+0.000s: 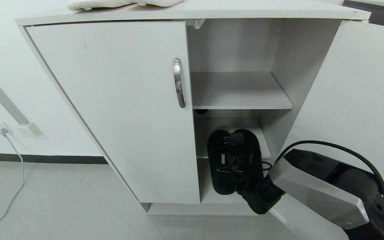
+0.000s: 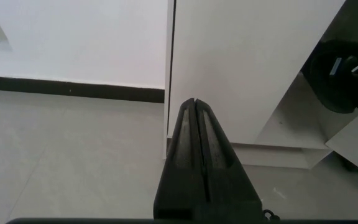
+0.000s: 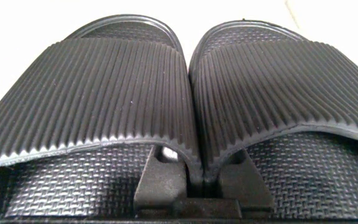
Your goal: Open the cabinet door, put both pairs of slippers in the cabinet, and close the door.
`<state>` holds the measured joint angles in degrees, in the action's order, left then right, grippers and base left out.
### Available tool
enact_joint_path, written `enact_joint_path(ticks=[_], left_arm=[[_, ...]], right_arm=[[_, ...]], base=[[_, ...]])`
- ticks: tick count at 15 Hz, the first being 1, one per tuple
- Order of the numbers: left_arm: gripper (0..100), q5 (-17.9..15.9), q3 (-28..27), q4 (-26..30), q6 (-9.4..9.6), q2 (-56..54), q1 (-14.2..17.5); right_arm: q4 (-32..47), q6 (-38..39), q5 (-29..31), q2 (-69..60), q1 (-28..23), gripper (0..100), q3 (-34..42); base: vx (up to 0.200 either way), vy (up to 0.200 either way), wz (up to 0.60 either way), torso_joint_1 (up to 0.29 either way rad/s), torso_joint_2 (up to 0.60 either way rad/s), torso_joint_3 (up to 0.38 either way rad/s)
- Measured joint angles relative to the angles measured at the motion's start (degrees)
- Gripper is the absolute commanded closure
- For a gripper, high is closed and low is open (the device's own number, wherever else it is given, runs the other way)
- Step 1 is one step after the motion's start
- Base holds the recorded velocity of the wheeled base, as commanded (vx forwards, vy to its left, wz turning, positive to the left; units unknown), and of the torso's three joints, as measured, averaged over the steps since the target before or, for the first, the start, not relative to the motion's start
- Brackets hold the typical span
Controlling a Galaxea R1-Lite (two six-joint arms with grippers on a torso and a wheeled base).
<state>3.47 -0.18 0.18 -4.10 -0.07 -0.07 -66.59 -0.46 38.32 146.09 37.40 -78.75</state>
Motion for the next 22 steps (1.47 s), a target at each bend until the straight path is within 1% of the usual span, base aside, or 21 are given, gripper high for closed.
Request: enact_joint_path(ticks=[5, 6, 8, 12, 14, 17, 22], left_arm=[[100, 0.1, 0.0, 0.0, -0.20, 0.0, 0.0], [100, 0.1, 0.0, 0.0, -0.20, 0.0, 0.0], [100, 0.2, 0.0, 0.0, -0.20, 0.0, 0.1], [100, 0.2, 0.0, 0.0, -0.20, 0.0, 0.1], [100, 0.2, 0.0, 0.0, -0.20, 0.0, 0.0], [100, 0.3, 0.0, 0.0, -0.20, 0.0, 0.0], [100, 0.3, 0.0, 0.0, -0.24, 0.0, 0.0]], right_arm=[[11.0, 0.1, -0.8, 3.3, -2.4, 100, -14.1], [13.2, 0.1, -1.9, 3.8, -3.1, 100, -16.1], [14.9, 0.3, -3.1, 4.5, -3.6, 100, -18.8], [20.1, 0.3, -3.9, 6.8, -5.2, 100, -28.2], [24.0, 0.4, -4.2, 8.0, -5.8, 100, -32.9], [27.8, 0.6, -4.6, 9.5, -6.6, 100, -35.5], [27.4, 0.6, -5.6, 10.2, -7.5, 100, -35.8]], base=[[0.000, 0.000, 0.00, 0.000, 0.00, 0.000], [0.000, 0.000, 0.00, 0.000, 0.00, 0.000], [0.000, 0.000, 0.00, 0.000, 0.00, 0.000], [0.000, 0.000, 0.00, 0.000, 0.00, 0.000], [0.000, 0.000, 0.00, 0.000, 0.00, 0.000], [0.000, 0.000, 0.00, 0.000, 0.00, 0.000], [0.000, 0.000, 0.00, 0.000, 0.00, 0.000]])
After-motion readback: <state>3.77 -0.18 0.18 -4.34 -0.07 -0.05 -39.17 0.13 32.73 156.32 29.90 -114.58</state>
